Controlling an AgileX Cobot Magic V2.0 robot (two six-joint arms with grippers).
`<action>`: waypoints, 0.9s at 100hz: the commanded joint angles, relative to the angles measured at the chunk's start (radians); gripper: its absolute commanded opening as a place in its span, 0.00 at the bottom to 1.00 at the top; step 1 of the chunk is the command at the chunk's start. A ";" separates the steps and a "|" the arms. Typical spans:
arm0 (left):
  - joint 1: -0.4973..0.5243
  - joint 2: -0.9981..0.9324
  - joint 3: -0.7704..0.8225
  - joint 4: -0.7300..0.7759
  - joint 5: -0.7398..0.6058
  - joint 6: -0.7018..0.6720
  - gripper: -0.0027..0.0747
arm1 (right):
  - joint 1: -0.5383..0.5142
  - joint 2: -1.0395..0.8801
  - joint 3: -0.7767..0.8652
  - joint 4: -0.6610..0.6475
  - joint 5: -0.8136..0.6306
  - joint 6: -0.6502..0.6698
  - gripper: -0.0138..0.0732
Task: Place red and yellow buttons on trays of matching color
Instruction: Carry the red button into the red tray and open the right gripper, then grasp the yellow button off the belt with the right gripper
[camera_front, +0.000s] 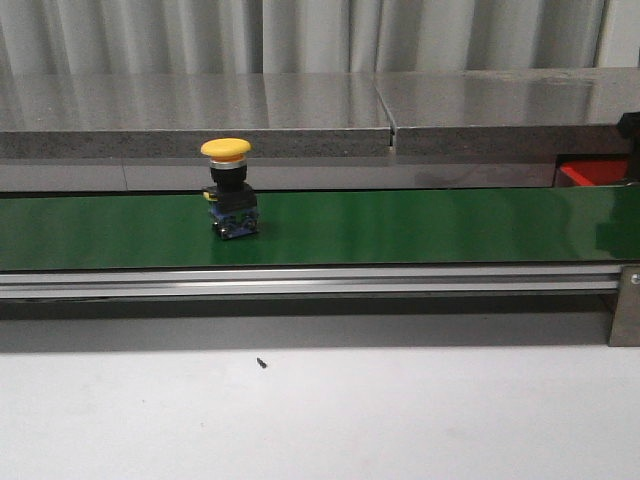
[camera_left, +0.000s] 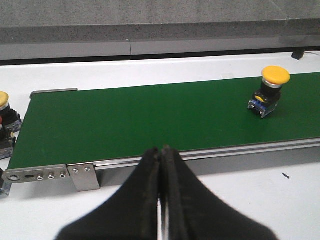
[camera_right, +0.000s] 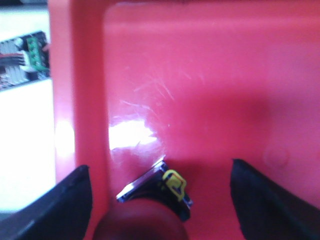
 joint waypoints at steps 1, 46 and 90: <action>-0.009 0.008 -0.028 -0.009 -0.072 -0.004 0.01 | -0.005 -0.115 -0.001 0.015 -0.031 -0.004 0.82; -0.009 0.008 -0.028 -0.009 -0.072 -0.004 0.01 | 0.092 -0.434 0.292 -0.009 -0.073 -0.017 0.82; -0.009 0.008 -0.028 -0.009 -0.072 -0.004 0.01 | 0.395 -0.531 0.330 0.010 0.061 -0.017 0.82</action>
